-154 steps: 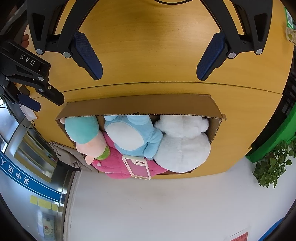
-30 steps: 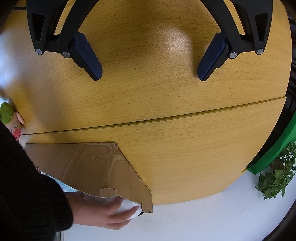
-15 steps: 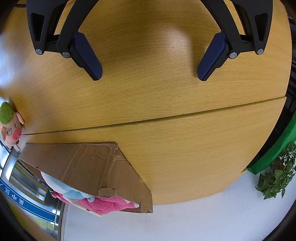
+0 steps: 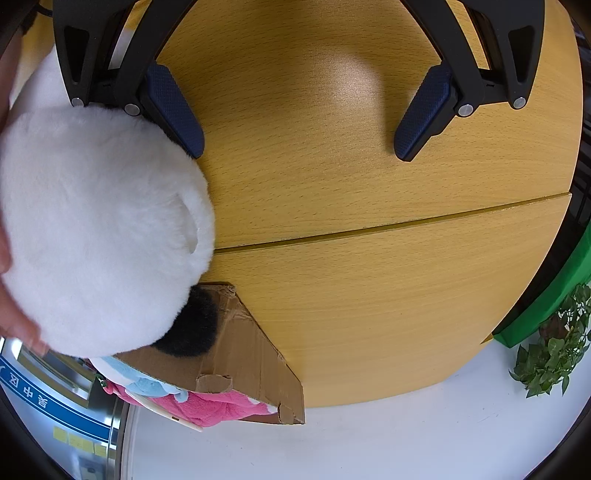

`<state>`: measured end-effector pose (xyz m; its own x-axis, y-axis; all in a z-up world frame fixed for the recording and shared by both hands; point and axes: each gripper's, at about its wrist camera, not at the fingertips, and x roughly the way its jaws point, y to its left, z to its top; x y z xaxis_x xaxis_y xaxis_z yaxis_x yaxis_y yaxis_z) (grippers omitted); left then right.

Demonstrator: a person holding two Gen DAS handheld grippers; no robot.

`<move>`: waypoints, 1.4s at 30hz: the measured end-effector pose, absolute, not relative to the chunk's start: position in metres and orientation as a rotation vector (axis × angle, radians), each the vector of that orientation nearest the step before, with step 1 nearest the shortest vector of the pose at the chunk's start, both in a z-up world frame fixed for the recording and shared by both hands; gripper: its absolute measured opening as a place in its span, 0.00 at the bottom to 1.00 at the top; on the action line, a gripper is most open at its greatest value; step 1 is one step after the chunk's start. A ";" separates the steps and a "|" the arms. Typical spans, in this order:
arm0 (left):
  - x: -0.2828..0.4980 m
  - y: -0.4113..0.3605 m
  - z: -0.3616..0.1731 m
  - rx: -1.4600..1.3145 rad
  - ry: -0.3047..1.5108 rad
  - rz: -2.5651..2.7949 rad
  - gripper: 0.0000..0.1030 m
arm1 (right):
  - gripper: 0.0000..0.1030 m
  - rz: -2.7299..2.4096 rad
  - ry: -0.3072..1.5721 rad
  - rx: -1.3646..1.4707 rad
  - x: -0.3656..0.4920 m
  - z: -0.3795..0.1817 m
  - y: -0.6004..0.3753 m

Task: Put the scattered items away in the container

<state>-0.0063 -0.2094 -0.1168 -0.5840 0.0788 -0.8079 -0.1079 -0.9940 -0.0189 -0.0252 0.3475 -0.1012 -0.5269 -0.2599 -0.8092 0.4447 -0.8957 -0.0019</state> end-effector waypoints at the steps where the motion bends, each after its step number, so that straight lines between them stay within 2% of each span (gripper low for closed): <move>1: -0.006 -0.209 -0.116 -1.378 0.049 2.706 1.00 | 1.00 -2.421 0.292 1.233 -0.025 -0.101 0.348; 28: 0.002 -0.198 -0.095 -1.383 0.040 2.716 1.00 | 1.00 -2.421 0.292 1.233 -0.026 -0.101 0.347; 31: 0.004 -0.199 -0.111 -1.383 0.040 2.716 1.00 | 1.00 -2.421 0.292 1.233 -0.026 -0.102 0.347; 42: 0.006 -0.201 -0.116 -1.382 0.039 2.716 1.00 | 1.00 -2.422 0.292 1.233 -0.024 -0.101 0.348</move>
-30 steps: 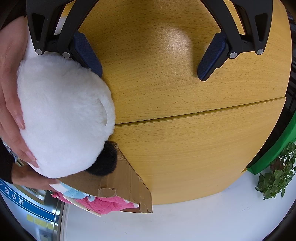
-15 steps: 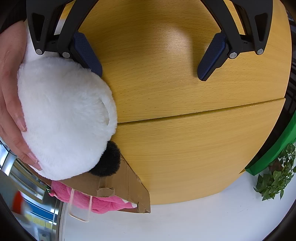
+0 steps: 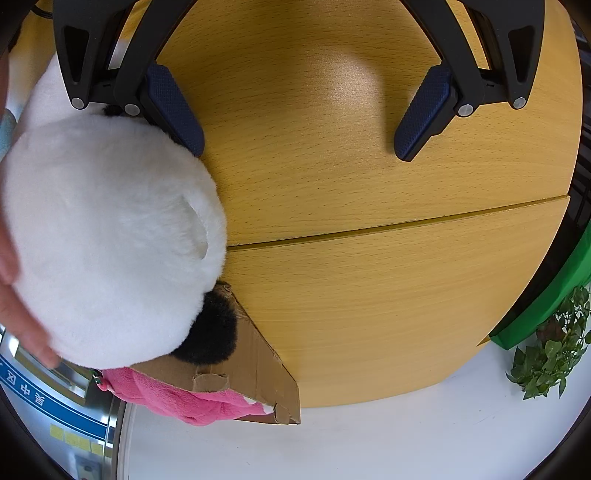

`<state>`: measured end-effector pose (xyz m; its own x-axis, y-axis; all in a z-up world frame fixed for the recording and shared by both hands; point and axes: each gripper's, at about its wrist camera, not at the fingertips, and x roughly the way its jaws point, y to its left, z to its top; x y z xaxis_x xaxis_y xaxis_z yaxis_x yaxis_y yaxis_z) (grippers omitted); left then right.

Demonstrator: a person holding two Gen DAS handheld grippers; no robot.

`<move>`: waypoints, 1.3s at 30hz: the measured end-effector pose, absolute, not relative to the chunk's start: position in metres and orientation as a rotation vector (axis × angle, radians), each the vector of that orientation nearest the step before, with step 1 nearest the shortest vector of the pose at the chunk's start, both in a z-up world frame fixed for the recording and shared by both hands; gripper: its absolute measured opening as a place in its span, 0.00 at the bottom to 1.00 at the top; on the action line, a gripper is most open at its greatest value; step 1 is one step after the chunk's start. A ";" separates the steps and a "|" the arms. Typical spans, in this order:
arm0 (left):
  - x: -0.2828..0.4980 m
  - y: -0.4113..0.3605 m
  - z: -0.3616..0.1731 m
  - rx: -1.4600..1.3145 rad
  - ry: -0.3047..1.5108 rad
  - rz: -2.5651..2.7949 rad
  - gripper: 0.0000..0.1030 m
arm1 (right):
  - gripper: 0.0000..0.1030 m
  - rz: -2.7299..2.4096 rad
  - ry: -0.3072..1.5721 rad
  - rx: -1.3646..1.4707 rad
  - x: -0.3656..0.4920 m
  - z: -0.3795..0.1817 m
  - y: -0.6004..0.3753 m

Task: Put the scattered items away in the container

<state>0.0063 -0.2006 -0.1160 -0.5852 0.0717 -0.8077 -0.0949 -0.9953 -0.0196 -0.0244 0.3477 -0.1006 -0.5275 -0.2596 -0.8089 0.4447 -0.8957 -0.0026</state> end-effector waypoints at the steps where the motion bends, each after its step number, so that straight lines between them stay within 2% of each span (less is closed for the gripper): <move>1: 0.007 -0.200 -0.116 -1.382 0.039 2.716 1.00 | 1.00 -2.422 0.292 1.233 -0.024 -0.101 0.348; 39: 0.010 -0.193 -0.116 -1.381 0.040 2.719 1.00 | 1.00 -2.422 0.292 1.232 -0.023 -0.101 0.347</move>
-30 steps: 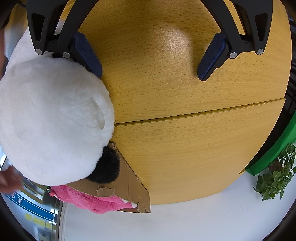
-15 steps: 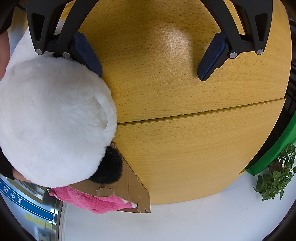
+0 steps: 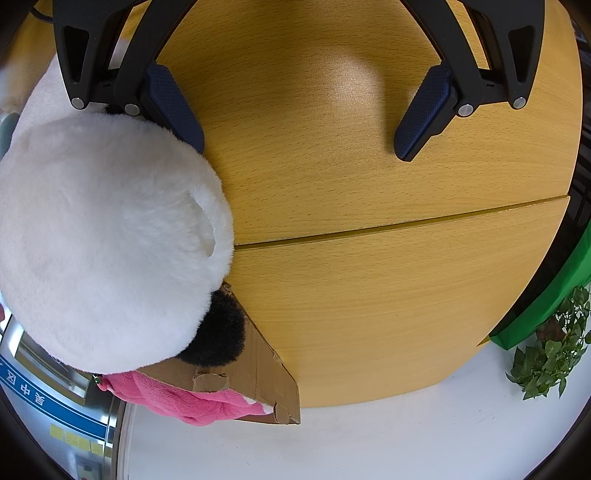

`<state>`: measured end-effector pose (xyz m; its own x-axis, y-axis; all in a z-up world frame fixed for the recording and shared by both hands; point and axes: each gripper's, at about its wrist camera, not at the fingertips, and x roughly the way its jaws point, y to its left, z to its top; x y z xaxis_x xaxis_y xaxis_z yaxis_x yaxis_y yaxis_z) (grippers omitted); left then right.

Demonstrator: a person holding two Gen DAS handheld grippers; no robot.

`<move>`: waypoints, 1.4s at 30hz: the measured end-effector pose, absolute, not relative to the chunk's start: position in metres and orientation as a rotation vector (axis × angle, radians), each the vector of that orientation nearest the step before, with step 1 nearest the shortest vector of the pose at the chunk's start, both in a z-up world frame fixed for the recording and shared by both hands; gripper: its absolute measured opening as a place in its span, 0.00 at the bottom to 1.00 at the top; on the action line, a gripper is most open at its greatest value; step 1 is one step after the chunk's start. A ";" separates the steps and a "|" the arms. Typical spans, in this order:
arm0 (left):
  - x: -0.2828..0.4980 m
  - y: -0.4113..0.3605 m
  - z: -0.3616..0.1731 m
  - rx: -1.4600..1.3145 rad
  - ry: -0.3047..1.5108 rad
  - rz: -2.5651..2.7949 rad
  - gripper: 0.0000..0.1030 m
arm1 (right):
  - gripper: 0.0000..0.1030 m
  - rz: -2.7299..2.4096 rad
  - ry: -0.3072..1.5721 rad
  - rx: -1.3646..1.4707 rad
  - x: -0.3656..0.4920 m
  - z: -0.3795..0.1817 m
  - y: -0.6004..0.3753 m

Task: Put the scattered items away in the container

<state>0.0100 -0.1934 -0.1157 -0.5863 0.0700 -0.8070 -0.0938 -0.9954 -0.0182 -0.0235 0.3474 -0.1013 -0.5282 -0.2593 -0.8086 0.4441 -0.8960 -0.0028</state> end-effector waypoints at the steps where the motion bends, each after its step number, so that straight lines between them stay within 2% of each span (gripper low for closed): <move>1: 0.010 -0.193 -0.116 -1.381 0.040 2.719 1.00 | 1.00 -2.422 0.292 1.232 -0.024 -0.102 0.348; 42: 0.014 -0.197 -0.116 -1.382 0.039 2.720 1.00 | 1.00 -2.422 0.293 1.232 -0.024 -0.102 0.349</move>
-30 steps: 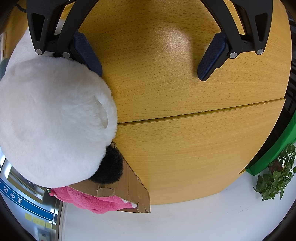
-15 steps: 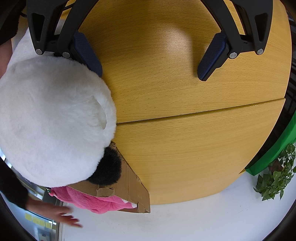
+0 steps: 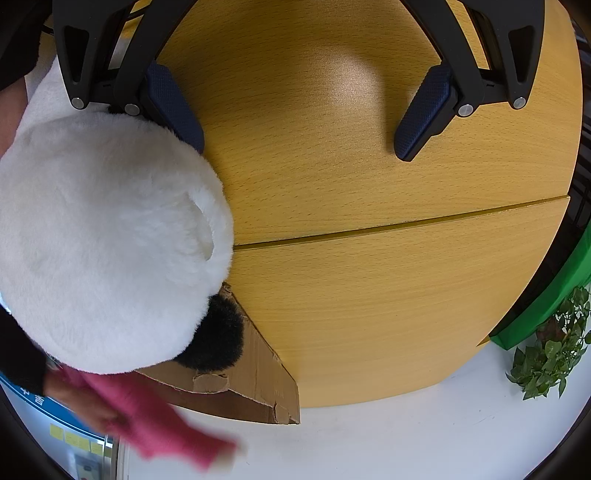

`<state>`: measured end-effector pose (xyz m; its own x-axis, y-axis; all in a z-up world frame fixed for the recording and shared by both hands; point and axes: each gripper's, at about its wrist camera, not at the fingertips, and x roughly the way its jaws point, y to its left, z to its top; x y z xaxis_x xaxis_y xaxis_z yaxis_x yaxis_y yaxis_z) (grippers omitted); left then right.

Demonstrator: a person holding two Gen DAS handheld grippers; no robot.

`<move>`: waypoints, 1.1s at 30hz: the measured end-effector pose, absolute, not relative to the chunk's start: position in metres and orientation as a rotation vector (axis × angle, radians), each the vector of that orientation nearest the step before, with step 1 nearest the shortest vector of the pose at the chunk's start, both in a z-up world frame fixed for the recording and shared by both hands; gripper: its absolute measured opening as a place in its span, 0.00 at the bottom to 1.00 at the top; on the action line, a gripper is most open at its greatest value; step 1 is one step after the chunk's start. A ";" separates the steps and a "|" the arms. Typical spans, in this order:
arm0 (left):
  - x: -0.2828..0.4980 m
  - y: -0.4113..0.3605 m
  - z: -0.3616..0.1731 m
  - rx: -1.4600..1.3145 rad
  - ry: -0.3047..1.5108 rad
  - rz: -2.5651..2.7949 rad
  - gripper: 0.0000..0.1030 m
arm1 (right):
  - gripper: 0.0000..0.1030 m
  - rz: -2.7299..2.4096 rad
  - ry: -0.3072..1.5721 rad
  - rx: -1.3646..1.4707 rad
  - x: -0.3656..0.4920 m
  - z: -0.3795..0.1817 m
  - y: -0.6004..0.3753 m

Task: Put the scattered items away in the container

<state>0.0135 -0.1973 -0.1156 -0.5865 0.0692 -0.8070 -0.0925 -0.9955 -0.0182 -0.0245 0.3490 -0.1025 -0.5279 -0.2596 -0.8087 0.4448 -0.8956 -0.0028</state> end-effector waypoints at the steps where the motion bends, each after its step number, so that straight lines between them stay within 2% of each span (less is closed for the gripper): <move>1: 0.014 -0.197 -0.116 -1.382 0.039 2.720 1.00 | 1.00 -2.422 0.293 1.232 -0.024 -0.102 0.349; 33: 0.021 -0.192 -0.114 -1.382 0.039 2.721 1.00 | 1.00 -2.420 0.293 1.232 -0.023 -0.102 0.347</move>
